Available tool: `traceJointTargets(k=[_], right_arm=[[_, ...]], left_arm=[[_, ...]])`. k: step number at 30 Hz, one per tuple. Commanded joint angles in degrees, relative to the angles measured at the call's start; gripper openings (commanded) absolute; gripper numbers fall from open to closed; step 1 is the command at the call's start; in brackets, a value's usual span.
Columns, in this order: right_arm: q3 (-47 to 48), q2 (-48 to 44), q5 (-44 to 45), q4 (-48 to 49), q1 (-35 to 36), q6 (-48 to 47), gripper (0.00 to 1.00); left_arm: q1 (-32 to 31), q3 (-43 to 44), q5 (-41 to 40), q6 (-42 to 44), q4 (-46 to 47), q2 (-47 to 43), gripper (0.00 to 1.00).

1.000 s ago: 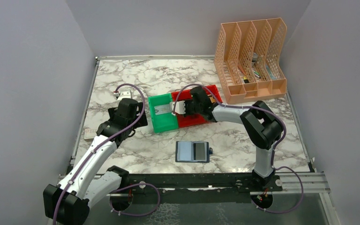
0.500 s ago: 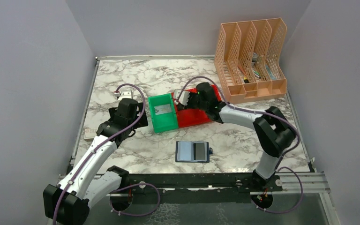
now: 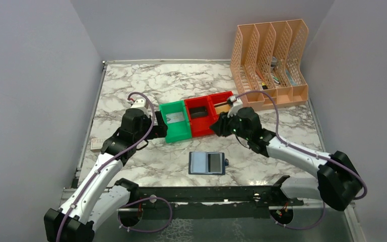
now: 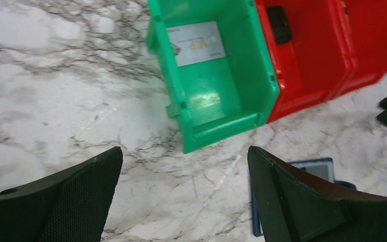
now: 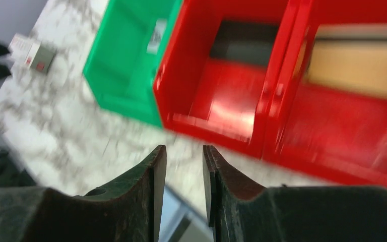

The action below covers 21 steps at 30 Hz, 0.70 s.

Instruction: Take the credit cards out of the card holder

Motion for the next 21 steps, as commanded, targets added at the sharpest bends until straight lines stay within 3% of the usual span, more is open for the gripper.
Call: traceJointTargets(k=[1, 4, 6, 10, 16, 21], right_arm=[[-8.6, -8.5, -10.2, -3.9, 0.1, 14.3, 0.33], [-10.1, -11.4, -11.6, -9.5, 0.1, 16.1, 0.34], [-10.9, -11.9, -13.4, -12.0, 0.2, 16.8, 0.33], [-13.4, -11.2, -16.0, -13.7, 0.2, 18.2, 0.32], [-13.5, -7.7, -18.5, -14.6, 0.2, 18.8, 0.28], [-13.6, -5.6, -16.1, -17.2, 0.2, 18.9, 0.27]], left_arm=[[0.4, -2.9, 18.5, -4.4, 10.9, 0.3, 0.95], [0.0, -4.7, 26.5, -10.0, 17.8, 1.5, 0.92], [-1.2, -5.9, 27.3, -13.3, 20.7, 2.0, 0.92], [-6.4, -7.7, 25.0, -16.6, 23.9, 3.1, 0.92], [-19.7, -7.9, 17.8, -19.5, 26.0, 9.1, 0.88], [-25.0, -7.0, 15.6, -20.0, 27.9, 15.5, 0.83]])
